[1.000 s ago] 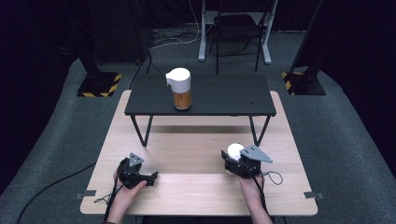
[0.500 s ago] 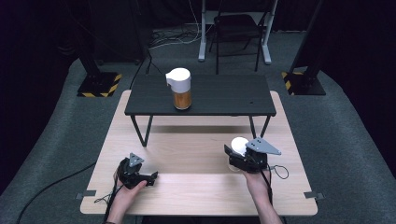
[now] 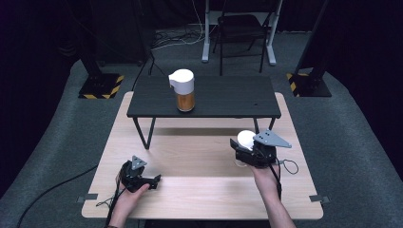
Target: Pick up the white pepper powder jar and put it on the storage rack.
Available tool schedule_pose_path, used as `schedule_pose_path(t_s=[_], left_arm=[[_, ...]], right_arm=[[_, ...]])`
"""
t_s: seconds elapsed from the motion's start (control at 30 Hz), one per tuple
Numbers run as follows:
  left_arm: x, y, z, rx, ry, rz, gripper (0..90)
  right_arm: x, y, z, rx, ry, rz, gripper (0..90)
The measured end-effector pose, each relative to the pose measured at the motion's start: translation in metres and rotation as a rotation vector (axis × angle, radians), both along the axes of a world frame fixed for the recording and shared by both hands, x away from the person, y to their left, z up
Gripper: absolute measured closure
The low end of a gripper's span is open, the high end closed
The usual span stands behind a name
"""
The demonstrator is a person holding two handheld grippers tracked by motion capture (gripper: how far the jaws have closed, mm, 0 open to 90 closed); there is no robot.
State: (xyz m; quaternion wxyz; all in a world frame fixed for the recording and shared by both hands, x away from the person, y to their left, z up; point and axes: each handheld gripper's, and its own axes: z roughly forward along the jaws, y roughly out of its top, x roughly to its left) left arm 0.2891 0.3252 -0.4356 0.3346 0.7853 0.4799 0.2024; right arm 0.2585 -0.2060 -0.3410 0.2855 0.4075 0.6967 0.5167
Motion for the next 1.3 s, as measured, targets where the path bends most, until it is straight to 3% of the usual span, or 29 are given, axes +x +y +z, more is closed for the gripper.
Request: schedule_pose_path(t_s=[1.3], left_arm=[[0.000,0.000,0.000,0.000,0.000,-0.003,0.0]], right_arm=[[0.017,0.010,0.065,0.002,-0.068,-0.028,29.7]])
